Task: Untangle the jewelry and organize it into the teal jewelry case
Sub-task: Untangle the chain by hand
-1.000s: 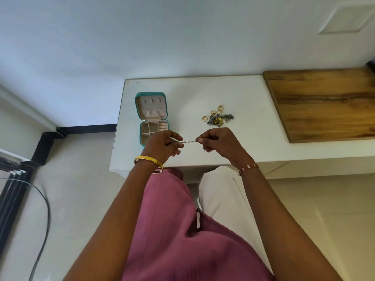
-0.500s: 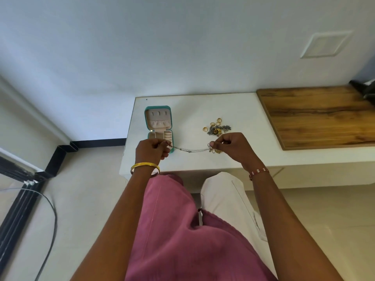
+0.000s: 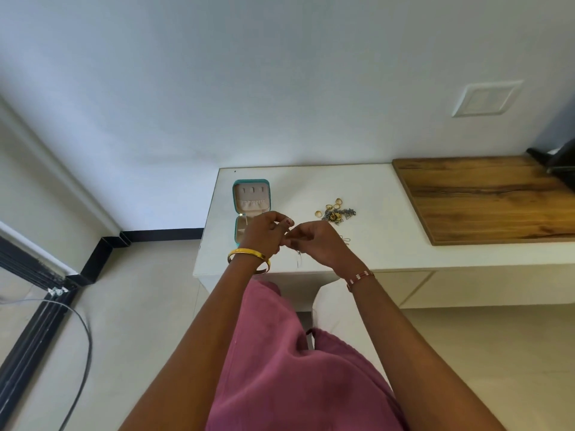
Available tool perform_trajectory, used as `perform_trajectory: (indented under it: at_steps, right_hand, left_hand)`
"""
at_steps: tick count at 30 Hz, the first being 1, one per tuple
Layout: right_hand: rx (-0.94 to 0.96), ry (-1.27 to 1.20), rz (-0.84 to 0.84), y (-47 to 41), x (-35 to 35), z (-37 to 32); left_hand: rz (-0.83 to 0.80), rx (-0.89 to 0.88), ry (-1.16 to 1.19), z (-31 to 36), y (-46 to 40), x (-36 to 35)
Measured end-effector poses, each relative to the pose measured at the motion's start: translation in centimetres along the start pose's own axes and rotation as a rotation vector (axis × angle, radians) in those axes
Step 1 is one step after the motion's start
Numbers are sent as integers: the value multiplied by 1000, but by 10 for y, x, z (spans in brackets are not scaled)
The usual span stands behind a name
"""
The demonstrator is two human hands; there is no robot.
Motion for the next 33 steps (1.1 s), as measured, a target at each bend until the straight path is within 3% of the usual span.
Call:
perform_trajectory:
  at_steps: [6,12,17,20,29,33]
  right_hand:
    - [-4,-123,-45,12,6,-8]
    - [-19,-83,-63,20,19,-8]
    - [-41,11,-69,23,19,-5]
    - [-36,83,-39,25,21,-6]
    - [-58,-3,-1,34,28,-2]
    - [-60,-44,-10,35,26,-4]
  left_hand:
    - [-13,6,-41,-9,2,12]
    - [-105,16,-98,-19,5,19]
    - [-58,4,-67,-19,8,20]
    - [-6,28,87,-20,12,20]
    - [98,232,927,-38,20,10]
    - [154,238,987,-37,22,11]
Point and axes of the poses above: each hand's wrist, its own y-axis away from the middle knuckle, its own x-axis out of the back of the hand, z = x × y, the point moved 9 cm from there along -y, towards the middle knuckle, and after that the axes turned 2 degrees about y, right-handed, at the moved point
